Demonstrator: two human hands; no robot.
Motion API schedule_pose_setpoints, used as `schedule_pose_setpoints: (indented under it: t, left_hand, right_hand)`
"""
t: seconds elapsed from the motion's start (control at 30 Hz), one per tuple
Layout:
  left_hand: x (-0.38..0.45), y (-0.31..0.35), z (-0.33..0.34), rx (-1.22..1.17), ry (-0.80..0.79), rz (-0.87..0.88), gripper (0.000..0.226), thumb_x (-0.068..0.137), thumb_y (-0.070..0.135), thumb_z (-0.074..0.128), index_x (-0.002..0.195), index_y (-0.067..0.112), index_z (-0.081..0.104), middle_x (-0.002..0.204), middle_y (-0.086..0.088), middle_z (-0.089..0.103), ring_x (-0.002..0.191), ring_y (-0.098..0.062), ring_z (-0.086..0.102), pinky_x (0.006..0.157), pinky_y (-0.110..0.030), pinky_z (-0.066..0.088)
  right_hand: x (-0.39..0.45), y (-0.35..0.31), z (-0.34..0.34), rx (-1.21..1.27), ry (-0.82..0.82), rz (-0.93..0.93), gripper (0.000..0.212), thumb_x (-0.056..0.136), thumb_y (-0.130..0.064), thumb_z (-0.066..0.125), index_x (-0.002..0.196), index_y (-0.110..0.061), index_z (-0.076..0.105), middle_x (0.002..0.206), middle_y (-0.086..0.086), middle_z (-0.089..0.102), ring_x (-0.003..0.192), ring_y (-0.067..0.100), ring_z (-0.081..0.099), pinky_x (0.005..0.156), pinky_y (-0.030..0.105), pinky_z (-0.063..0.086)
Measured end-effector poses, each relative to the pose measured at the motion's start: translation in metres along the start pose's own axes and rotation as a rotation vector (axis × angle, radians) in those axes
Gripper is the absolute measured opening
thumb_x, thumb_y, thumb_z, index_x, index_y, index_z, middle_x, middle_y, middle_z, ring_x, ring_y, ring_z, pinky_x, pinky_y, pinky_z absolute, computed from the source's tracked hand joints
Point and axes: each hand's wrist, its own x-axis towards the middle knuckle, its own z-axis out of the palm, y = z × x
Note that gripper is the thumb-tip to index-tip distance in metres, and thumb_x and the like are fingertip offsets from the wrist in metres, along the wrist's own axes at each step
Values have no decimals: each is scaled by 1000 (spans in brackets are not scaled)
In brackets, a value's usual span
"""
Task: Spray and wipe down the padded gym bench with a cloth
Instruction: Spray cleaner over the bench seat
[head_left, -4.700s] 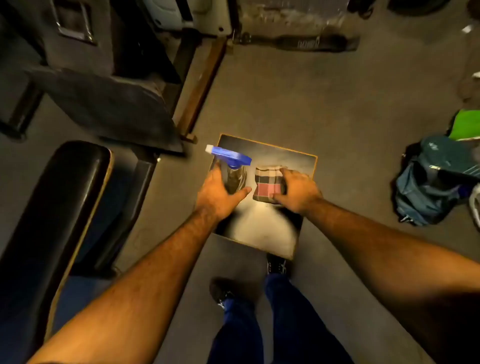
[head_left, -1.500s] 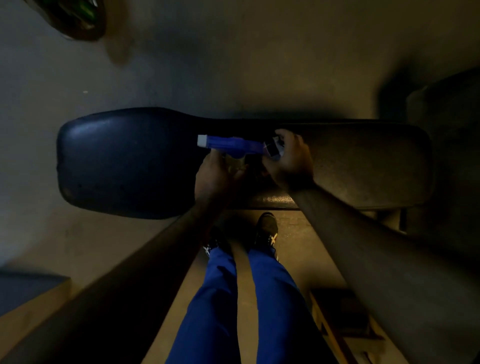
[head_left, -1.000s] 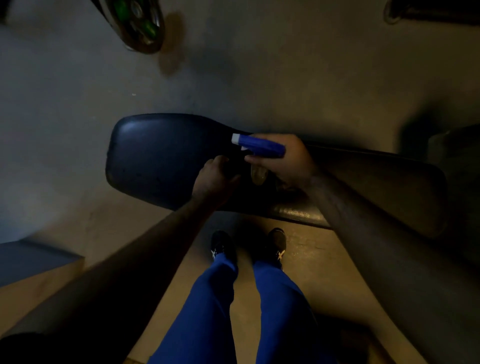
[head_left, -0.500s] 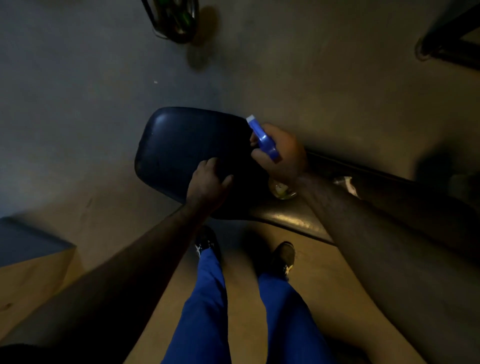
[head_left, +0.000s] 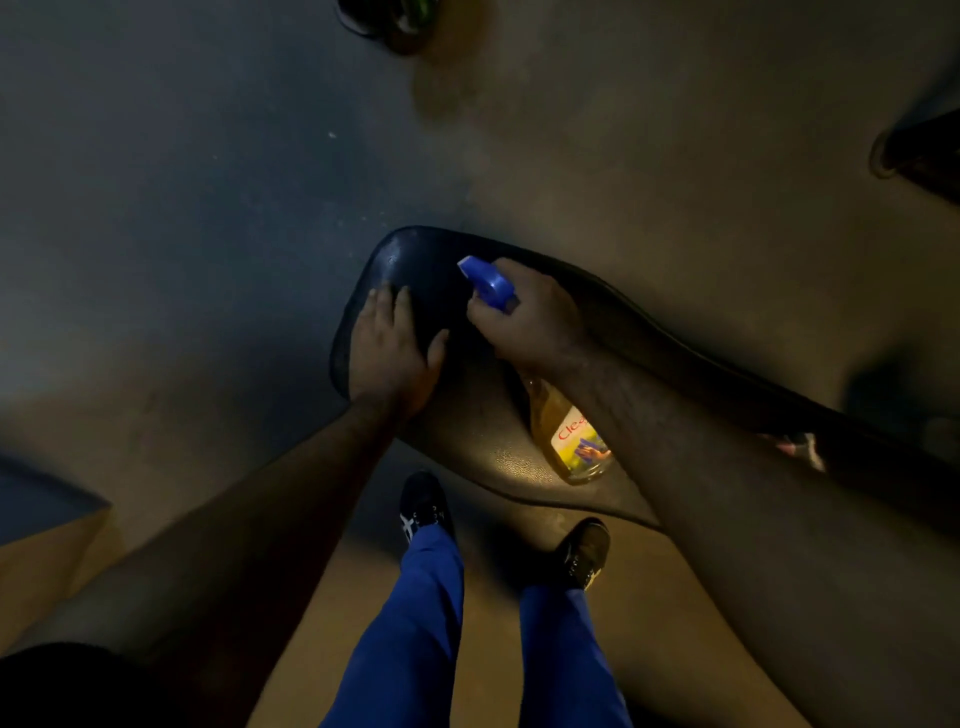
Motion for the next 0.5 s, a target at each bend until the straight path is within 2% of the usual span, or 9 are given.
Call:
schedule_pose_setpoints:
  t: [0.07, 0.23, 0.4, 0.5]
  left_hand:
    - [-3, -5, 18, 54, 13, 35, 79, 97, 59, 37, 153, 6, 19, 161, -19, 13, 150, -31, 9, 122, -43, 11]
    - [-4, -10, 37, 124, 78, 58, 79, 98, 59, 31, 153, 4, 18, 160, -21, 13, 150, -31, 8, 122, -45, 9]
    - [-4, -9, 36, 133, 76, 58, 79, 98, 59, 30, 153, 4, 17, 161, -21, 12, 150, -31, 6, 122, -46, 9]
    - [-4, -10, 38, 147, 81, 54, 79, 98, 58, 32, 153, 4, 18, 161, -21, 12, 150, -31, 6, 122, -45, 9]
  right_hand:
    - [13, -3, 11, -4, -7, 35, 10, 93, -26, 63, 93, -19, 56, 83, 2, 57, 79, 21, 59, 78, 41, 52]
    - [35, -6, 28, -33, -16, 147, 13, 92, -30, 63, 90, -21, 55, 91, 9, 63, 84, 26, 63, 83, 47, 56]
    - [43, -9, 34, -107, 46, 195, 25, 96, -44, 61, 81, -26, 52, 81, 0, 59, 76, 17, 61, 72, 34, 51]
    - [42, -8, 32, -113, 54, 221, 26, 95, -47, 60, 83, -26, 53, 83, -1, 60, 77, 16, 61, 75, 36, 54]
